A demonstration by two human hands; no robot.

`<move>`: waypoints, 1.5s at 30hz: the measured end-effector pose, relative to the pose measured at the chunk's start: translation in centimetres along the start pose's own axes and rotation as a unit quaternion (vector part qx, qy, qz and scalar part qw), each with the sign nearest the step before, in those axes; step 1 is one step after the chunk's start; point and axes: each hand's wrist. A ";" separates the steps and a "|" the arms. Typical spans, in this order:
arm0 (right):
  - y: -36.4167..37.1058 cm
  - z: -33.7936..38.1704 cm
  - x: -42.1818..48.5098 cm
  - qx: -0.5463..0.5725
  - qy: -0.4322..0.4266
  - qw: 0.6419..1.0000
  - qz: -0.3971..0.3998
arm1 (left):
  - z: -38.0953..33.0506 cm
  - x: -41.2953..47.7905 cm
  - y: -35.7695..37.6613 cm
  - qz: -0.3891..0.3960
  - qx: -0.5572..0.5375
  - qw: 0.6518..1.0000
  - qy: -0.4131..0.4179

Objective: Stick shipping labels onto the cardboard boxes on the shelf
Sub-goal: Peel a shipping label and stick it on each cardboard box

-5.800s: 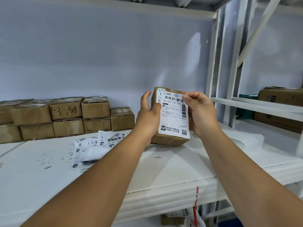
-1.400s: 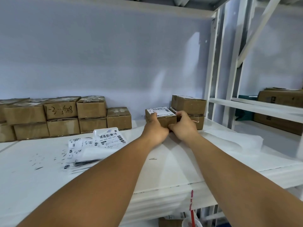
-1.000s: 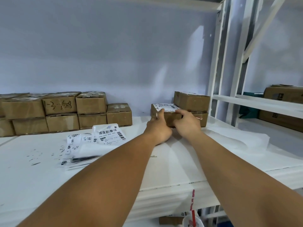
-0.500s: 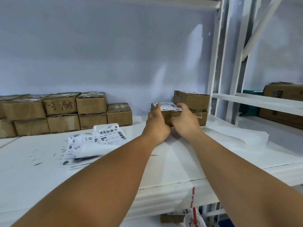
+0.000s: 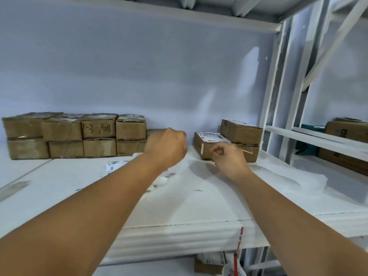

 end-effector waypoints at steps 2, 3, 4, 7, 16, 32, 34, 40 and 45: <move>0.4 1.2 -0.4 0.003 -0.029 0.999 0.016 | 3.1 -0.7 0.0 0.021 0.038 0.999 -0.009; 0.7 1.9 -0.5 -0.002 -0.043 0.998 0.034 | 4.6 -1.1 0.3 0.030 0.052 0.998 -0.003; 1.2 2.7 -0.5 -0.016 -0.053 0.997 0.057 | 5.8 -1.5 0.6 0.040 0.045 0.998 0.003; 3.4 4.8 0.1 -0.054 -0.076 0.991 0.098 | 8.5 -2.4 2.4 0.064 -0.127 0.989 -0.031; 10.4 7.4 4.8 -0.172 -0.015 0.978 0.119 | 11.2 -3.2 5.5 0.119 -0.280 0.942 -0.142; 14.7 6.8 6.6 -0.138 -0.019 0.986 0.095 | 10.3 -2.7 6.3 0.047 -0.190 0.977 -0.082; 14.3 6.8 6.2 -0.133 -0.013 0.989 0.058 | 10.2 -2.7 6.4 0.041 -0.188 0.977 -0.092; 11.2 5.5 5.7 -0.013 0.046 0.998 -0.037 | 10.5 -2.3 6.1 -0.031 -0.260 0.951 -0.166; 9.1 5.3 4.8 0.112 0.053 0.988 -0.095 | 10.7 -2.0 6.0 -0.107 -0.341 0.899 -0.253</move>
Point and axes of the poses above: each hand's wrist, its own x-axis towards the middle knuckle, its own y-axis out of the palm, z = x × y, and after that the axes turned 9 degrees about x, right-handed
